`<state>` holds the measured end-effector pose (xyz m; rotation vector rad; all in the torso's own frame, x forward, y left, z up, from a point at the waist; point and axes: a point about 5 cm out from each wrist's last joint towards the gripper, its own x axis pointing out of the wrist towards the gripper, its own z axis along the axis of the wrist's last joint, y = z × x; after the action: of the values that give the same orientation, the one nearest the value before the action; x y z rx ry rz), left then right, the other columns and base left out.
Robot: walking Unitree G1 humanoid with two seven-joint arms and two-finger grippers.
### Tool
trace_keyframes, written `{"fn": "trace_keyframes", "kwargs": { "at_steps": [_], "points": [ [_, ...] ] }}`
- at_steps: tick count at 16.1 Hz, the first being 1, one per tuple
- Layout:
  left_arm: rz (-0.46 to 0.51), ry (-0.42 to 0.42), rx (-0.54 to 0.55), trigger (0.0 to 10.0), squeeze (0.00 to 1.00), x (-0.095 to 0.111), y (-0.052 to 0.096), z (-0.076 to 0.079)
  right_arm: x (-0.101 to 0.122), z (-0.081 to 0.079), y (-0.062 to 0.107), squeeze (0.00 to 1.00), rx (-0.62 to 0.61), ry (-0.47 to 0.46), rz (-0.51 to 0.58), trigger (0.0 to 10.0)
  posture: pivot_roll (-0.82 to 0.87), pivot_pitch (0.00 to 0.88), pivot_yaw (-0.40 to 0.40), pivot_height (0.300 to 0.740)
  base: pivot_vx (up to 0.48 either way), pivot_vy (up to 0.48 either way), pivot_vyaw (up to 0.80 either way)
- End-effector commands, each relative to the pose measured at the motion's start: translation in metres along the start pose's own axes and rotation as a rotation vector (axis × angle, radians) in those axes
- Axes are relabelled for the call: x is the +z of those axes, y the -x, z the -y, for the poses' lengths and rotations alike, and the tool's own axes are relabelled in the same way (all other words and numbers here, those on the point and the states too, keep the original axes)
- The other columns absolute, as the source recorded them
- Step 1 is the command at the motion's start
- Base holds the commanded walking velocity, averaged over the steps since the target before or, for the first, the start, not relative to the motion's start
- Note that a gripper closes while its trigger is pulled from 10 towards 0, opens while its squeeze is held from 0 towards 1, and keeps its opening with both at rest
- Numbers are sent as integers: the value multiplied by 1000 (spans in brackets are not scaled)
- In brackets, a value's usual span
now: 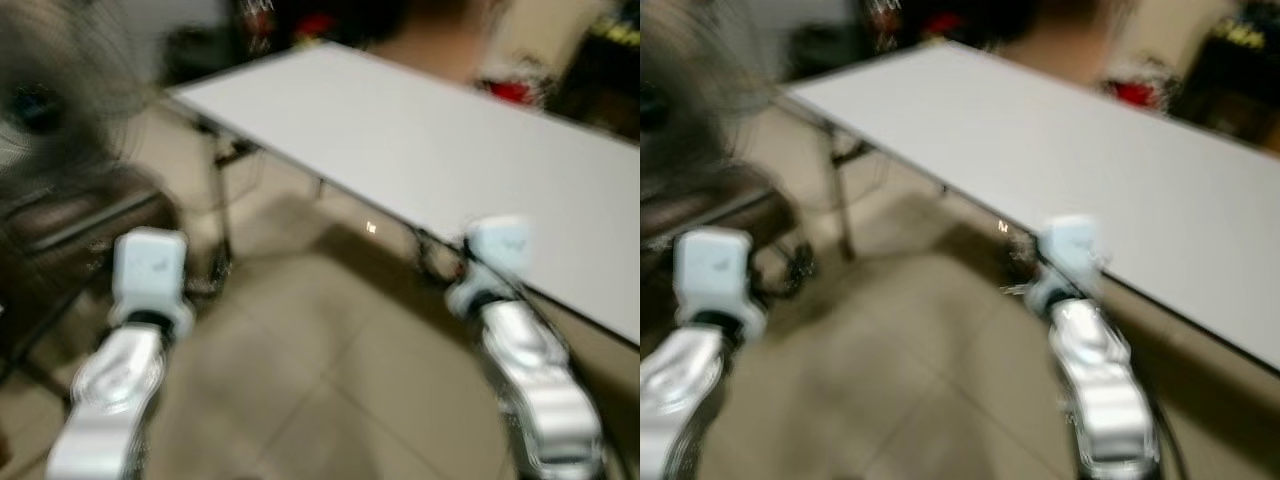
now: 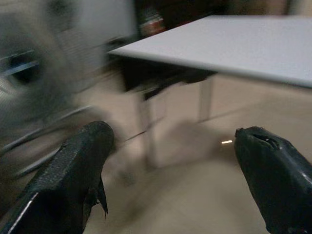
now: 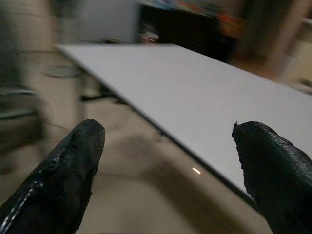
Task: Setting the table
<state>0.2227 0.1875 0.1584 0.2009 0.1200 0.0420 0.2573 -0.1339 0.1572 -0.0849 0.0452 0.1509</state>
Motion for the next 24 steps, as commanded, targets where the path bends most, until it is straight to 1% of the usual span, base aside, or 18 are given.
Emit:
{"fn": "trace_keyframes", "kwargs": {
  "at_steps": [1, 3, 6, 10, 11, 12, 13, 15, 20, 24],
  "points": [
    [15, 4, -19, 10000, 0, 5, 0, 5, -1, 7, 1, 1000, -14, 8, -12, 10000, 64, 0, -24, 740, 0, 431, 800],
    [14, 0, -17, 10000, 0, 5, 1, 3, -1, 3, 1, 1000, 4, -1, -9, 10000, 65, 0, -12, 740, 0, 435, 800],
    [11, -2, -19, 10000, 0, 4, 2, 2, -2, 1, 2, 1000, 2, -12, -12, 10000, 67, 0, -1, 740, 0, 434, 800],
    [19, -21, -31, 10000, 0, 6, -2, 2, -10, -3, 1, 1000, 14, -38, -32, 10000, 89, 0, 15, 740, 0, 433, 800],
    [28, -28, -24, 10000, 0, 7, -3, 1, -10, -4, 1, 1000, 14, -41, -31, 10000, 90, 0, 16, 740, 0, 0, 800],
    [46, -24, -19, 10000, 0, 10, -4, 0, -9, -4, 0, 1000, 13, -48, -26, 10000, 90, 0, 18, 740, 0, -480, 800],
    [52, -41, -7, 10000, 0, 12, -7, -2, -9, -4, -1, 1000, 13, -50, -21, 10000, 91, 0, 20, 740, 0, -480, 800],
    [52, -40, -17, 10000, 0, 12, -11, 0, -9, -2, -3, 1000, 2, -50, -17, 10000, 90, 0, 23, 740, 0, -480, 800],
    [57, -52, -32, 10000, 0, 13, -15, 3, -11, 6, -6, 1000, -34, -55, -17, 10000, 91, 0, 31, 740, 0, -480, 800],
    [57, -62, -60, 10000, 0, 13, -15, 4, -11, 7, -6, 1000, -59, -73, -16, 10000, 94, 0, 49, 740, 0, -480, 800]
  ]
}}
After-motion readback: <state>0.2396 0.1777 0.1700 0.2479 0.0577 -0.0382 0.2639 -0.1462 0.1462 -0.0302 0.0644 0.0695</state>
